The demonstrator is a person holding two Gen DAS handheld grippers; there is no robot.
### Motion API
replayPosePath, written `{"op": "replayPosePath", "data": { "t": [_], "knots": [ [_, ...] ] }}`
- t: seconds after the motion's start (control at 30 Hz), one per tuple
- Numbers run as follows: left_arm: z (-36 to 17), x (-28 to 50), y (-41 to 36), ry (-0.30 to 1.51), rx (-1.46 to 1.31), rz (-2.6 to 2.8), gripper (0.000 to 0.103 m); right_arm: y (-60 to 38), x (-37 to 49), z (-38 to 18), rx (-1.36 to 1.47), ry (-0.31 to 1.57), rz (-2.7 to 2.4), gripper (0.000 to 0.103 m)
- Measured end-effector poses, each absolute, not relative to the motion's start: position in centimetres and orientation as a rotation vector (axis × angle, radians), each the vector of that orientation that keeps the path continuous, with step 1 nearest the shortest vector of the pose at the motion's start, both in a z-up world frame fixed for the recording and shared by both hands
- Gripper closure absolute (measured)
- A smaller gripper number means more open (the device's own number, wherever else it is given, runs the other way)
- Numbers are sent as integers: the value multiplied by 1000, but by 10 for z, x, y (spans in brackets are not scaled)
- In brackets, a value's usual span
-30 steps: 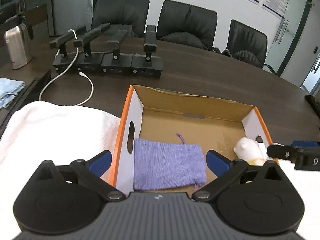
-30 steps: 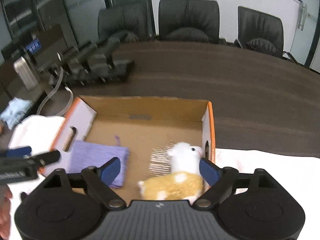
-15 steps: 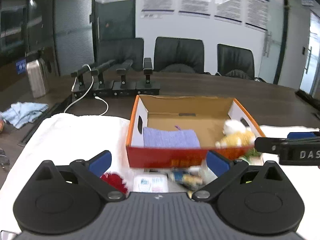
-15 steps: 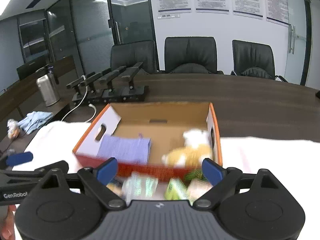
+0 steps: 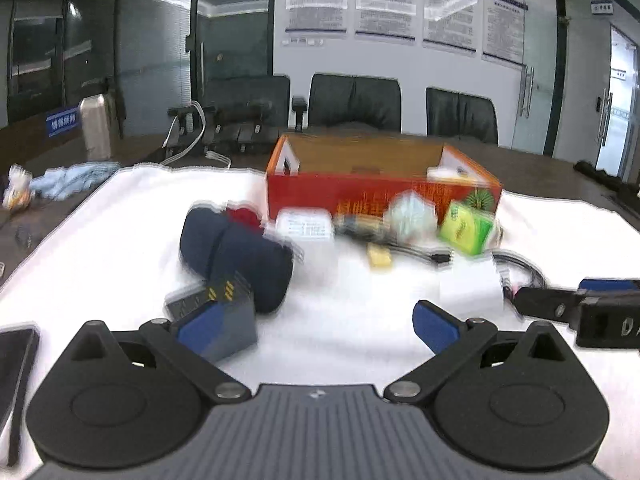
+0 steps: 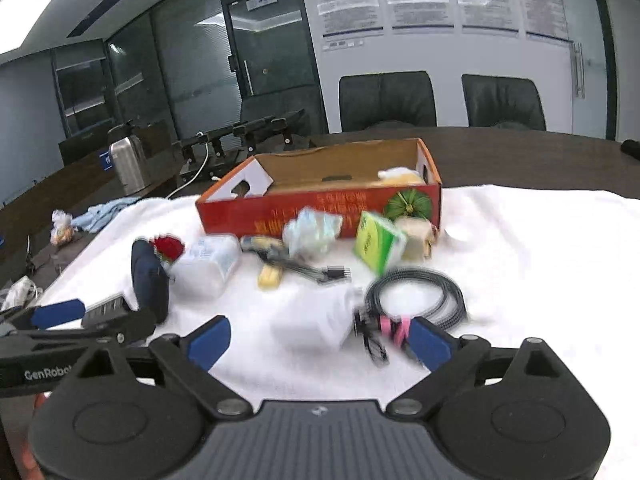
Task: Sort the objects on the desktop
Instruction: 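Return both tools to the table and reach toward the grey charger and white puck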
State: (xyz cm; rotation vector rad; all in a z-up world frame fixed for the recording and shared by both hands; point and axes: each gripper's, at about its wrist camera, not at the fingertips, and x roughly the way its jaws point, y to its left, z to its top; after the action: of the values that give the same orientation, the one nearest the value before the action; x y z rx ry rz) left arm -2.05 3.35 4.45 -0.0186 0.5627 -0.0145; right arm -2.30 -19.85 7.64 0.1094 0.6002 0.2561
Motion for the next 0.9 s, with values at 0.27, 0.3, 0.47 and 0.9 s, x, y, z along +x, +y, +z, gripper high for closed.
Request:
{"op": "replayPosePath", "data": {
  "t": [0.27,0.3,0.47,0.9],
  "knots": [
    [5,-69,47,636,-51,-12,0,-208,-70,43,121,619,241,6],
    [4,-72,50,642,-51,-9,0,-208,-75,40,111,621,246,6],
    [7,-73,63,627,-39,15,0,-203,-86,34,95,632,281,6],
    [30,9,137,590,-85,-122,13,-103,-46,26,-79,641,589,14]
  ]
}}
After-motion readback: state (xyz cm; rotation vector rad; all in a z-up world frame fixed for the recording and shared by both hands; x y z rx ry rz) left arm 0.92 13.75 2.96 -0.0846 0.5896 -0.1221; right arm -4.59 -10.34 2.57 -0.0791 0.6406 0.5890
